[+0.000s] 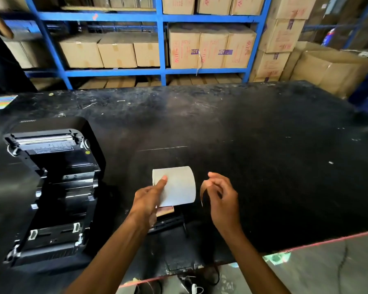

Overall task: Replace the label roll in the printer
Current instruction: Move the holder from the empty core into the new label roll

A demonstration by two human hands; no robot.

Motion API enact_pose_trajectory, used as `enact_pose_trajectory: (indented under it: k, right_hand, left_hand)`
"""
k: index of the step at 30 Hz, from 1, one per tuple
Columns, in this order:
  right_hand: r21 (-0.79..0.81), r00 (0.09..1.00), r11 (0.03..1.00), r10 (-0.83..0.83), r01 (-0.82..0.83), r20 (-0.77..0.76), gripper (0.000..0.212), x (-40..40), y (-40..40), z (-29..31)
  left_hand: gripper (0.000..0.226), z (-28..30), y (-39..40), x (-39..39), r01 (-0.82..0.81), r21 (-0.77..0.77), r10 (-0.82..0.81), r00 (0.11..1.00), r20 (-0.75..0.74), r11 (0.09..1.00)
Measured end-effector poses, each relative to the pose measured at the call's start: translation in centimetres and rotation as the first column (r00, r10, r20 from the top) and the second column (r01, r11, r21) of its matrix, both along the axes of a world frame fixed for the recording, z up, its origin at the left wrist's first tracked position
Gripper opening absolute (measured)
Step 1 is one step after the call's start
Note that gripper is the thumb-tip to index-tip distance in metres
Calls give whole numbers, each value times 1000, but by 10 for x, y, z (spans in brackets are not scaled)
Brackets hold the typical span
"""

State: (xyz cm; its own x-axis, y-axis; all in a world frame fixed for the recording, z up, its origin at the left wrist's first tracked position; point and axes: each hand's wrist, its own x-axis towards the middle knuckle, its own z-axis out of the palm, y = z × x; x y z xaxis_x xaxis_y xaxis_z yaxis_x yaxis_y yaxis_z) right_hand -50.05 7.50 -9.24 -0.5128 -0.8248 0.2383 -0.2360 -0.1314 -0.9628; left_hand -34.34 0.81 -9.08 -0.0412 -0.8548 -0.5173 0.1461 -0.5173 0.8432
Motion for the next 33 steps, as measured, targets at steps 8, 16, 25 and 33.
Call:
enact_pose_trajectory:
  k: [8,16,25,33]
  right_hand:
    - [595,938,803,230,-31,-261,22,-31,21,-90]
    - [661,831,751,373,-9,-413,38,-32,18,-118]
    - [596,785,803,368,1,-498,53,14,-12,-102]
    - [546,949,824,276,-153,-151,24,4,-22,-75]
  left_hand:
    - [33,5,5,24,-35,33,40,985,-169,999]
    - [35,10,12,41,-30,22,34,975,-218,999]
    - [33,8,13,54,-106,-13,101,970,-223,994]
    - [43,-1,20,83,-233,5,227,942,-246,972]
